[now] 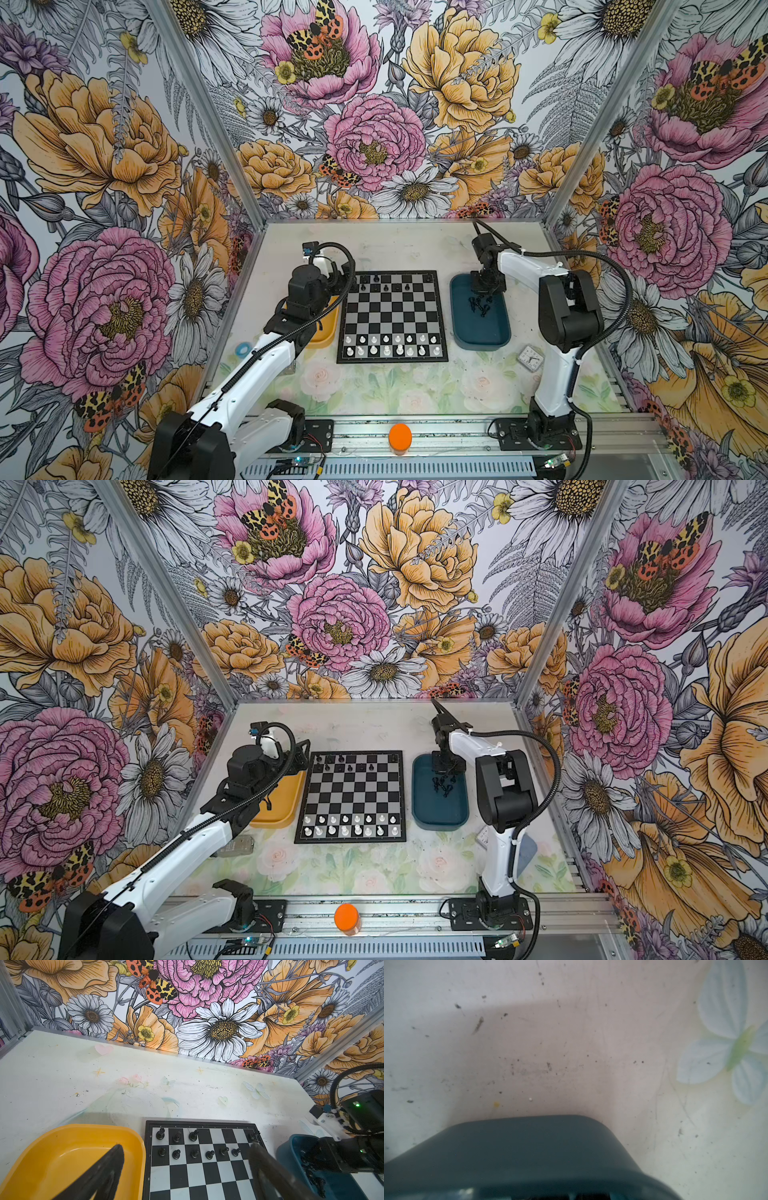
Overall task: Set up the chess pieces on the board
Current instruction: 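Lower the right gripper into the teal tray and grasp a black pawn, then carry the black pawn with the right gripper to the board's far rows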
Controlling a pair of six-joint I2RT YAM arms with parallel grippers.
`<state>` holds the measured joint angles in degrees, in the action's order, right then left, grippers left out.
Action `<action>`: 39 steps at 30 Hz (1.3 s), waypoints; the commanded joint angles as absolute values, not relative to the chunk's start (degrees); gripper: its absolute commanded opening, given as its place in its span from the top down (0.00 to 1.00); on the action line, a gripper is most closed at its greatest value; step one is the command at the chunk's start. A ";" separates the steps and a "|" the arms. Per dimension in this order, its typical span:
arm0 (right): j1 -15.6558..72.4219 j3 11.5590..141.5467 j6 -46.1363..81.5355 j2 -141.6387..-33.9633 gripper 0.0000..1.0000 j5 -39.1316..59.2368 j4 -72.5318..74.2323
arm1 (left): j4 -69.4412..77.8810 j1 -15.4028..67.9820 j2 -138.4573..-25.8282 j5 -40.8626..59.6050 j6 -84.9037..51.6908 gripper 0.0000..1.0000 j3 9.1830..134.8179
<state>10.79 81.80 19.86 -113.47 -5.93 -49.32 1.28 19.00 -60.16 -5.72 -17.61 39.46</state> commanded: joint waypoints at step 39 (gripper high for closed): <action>22.51 96.25 19.66 -108.43 1.00 -4.95 -59.44 | 1.49 19.34 -59.01 -5.94 -16.52 0.05 39.40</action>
<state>20.34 92.62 19.62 -108.86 -5.93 -56.69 1.28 19.00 -60.10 -5.74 -17.41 39.46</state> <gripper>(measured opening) 0.088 0.949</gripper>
